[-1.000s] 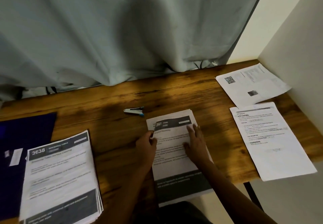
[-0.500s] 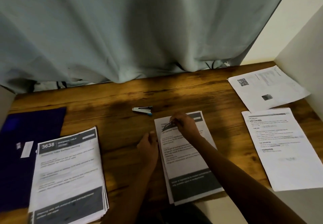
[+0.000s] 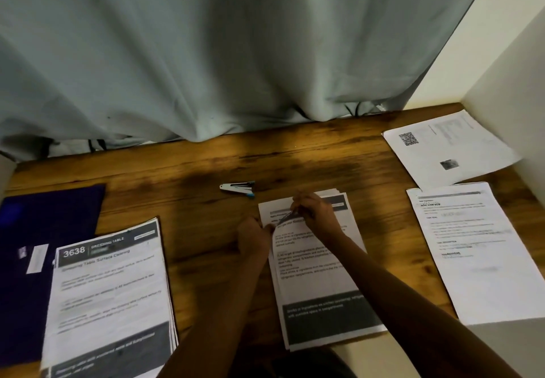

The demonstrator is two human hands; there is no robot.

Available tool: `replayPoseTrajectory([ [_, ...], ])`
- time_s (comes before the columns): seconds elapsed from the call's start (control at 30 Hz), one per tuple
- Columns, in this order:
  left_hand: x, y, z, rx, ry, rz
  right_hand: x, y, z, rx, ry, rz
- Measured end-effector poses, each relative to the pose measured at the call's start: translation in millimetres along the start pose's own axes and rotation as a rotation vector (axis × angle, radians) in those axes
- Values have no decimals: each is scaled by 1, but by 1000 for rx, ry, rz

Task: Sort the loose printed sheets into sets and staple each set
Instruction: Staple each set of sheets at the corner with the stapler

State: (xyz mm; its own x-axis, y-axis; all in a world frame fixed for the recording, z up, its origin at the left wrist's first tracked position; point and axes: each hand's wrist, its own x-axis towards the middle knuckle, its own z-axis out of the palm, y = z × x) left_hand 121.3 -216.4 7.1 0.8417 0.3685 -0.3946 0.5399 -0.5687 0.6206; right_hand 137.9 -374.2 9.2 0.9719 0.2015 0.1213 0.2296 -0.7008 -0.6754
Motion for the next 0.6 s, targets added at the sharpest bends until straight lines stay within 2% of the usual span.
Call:
replayPoseTrajectory([
  [0.23,-4,4,1,135,28,13,4,3,-1,-10,10,-12],
  [0.43,-6,-2,-1,50,27,150,14,6,1,-115,57,-85],
  [0.6,-10,-6,-9,50,27,244,19,3,5,-137,54,-11],
])
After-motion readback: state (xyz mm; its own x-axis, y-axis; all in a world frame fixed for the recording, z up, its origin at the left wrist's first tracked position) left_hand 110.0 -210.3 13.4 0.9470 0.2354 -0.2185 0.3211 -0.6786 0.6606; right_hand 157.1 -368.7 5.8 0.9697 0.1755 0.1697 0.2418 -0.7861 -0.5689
